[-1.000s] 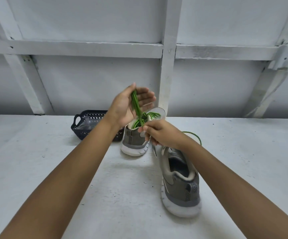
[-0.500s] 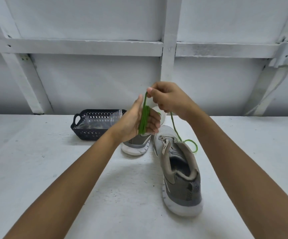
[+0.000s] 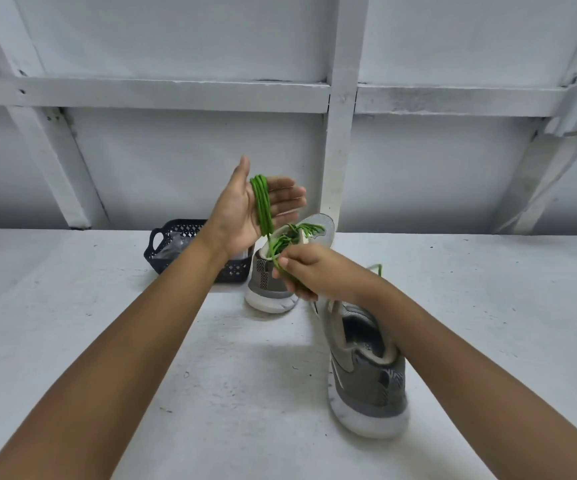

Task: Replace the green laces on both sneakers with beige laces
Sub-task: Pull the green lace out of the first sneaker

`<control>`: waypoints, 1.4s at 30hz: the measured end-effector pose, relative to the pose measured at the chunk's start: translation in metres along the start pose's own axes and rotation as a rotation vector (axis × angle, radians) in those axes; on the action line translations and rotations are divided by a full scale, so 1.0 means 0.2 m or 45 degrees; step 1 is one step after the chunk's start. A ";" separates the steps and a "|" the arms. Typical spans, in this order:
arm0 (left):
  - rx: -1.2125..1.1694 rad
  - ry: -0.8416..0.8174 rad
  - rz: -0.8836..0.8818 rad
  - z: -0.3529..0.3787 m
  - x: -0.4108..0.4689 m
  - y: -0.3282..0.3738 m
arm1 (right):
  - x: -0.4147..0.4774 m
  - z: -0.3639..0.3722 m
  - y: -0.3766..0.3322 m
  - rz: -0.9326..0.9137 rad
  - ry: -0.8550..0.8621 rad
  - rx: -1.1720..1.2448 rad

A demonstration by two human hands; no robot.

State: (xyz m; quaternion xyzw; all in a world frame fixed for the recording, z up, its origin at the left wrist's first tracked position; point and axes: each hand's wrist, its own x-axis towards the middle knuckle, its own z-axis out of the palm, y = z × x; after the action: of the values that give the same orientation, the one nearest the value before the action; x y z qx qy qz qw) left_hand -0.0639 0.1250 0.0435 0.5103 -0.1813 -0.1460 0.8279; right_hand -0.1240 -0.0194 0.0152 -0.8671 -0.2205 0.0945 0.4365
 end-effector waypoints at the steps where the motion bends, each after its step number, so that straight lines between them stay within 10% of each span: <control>1: 0.042 0.019 -0.015 -0.01 0.00 -0.01 | -0.02 -0.01 -0.03 -0.013 -0.006 0.085; 6: 0.156 -0.008 -0.133 -0.03 -0.01 -0.10 | -0.04 -0.13 -0.16 -0.109 0.268 0.386; 10: 0.246 -0.117 -0.234 0.00 -0.04 -0.16 | 0.06 -0.23 -0.16 -0.204 0.556 0.037; 20: 0.005 -0.237 -0.175 0.05 -0.06 -0.10 | 0.21 -0.12 0.12 0.128 0.317 0.559; 31: 0.003 0.107 0.010 -0.05 0.02 -0.04 | 0.03 -0.03 -0.07 -0.008 -0.081 -0.112; 42: 0.209 -0.161 -0.225 0.01 -0.05 -0.18 | 0.14 -0.28 -0.17 -0.177 0.361 -0.231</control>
State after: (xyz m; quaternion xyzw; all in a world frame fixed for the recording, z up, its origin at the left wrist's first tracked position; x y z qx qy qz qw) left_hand -0.0750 0.1127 0.0108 0.5803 -0.1985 -0.2350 0.7541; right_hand -0.0901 -0.0291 0.0758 -0.8902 -0.2239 -0.0795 0.3886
